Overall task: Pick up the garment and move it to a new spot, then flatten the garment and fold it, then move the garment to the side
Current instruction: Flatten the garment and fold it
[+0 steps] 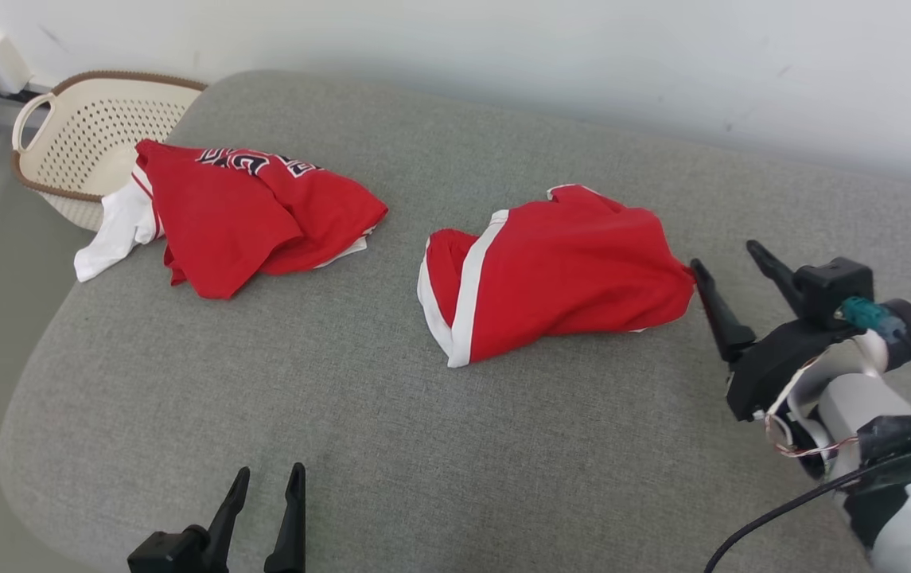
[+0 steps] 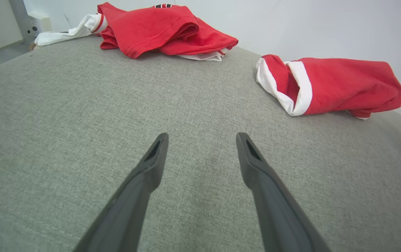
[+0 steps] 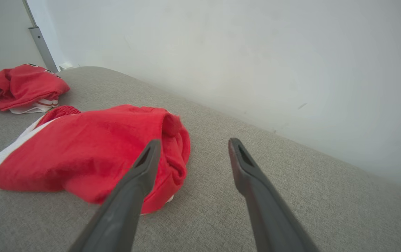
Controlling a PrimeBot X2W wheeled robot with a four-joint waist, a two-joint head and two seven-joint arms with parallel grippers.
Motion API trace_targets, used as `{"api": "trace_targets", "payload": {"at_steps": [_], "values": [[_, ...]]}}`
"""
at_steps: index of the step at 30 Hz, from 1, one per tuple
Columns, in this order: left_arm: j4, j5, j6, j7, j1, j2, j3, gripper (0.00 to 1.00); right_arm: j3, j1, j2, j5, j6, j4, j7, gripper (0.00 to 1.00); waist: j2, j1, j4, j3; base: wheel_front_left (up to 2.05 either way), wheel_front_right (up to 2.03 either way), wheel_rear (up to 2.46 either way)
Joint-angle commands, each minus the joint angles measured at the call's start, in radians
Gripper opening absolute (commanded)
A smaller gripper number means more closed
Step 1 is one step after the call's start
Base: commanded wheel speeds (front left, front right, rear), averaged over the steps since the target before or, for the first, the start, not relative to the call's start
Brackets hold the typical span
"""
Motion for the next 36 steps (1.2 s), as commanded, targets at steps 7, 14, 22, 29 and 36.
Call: {"api": "trace_targets", "payload": {"at_steps": [7,14,22,29,36], "values": [[0.004,0.007,-0.003,-0.001,0.020,0.001,-0.001,1.00,-0.037,0.045,0.077,-0.079,0.000,-0.058,0.000,1.00,0.0001,0.0001,0.009,-0.022,0.00,0.00,0.00],[0.011,-0.003,-0.006,-0.001,0.022,0.001,-0.017,1.00,0.045,-0.008,0.130,-0.075,0.000,-0.018,0.000,1.00,0.0001,0.0001,0.069,-0.014,0.00,0.00,0.00],[0.013,-0.042,0.003,-0.001,0.020,0.001,-0.050,1.00,0.156,-0.137,0.156,0.001,0.000,0.112,0.093,1.00,0.0001,0.0001,0.157,0.013,0.00,0.00,0.00],[0.013,-0.059,0.006,-0.001,0.018,0.001,-0.068,1.00,0.218,-0.221,0.129,0.025,0.000,0.223,0.175,1.00,0.0001,0.0001,0.209,0.025,0.00,0.00,0.00],[0.010,-0.074,0.010,-0.001,0.022,0.001,-0.082,1.00,0.290,-0.272,0.125,0.006,0.000,0.321,0.233,1.00,0.0001,0.0001,0.231,0.039,0.00,0.00,0.00]]}}
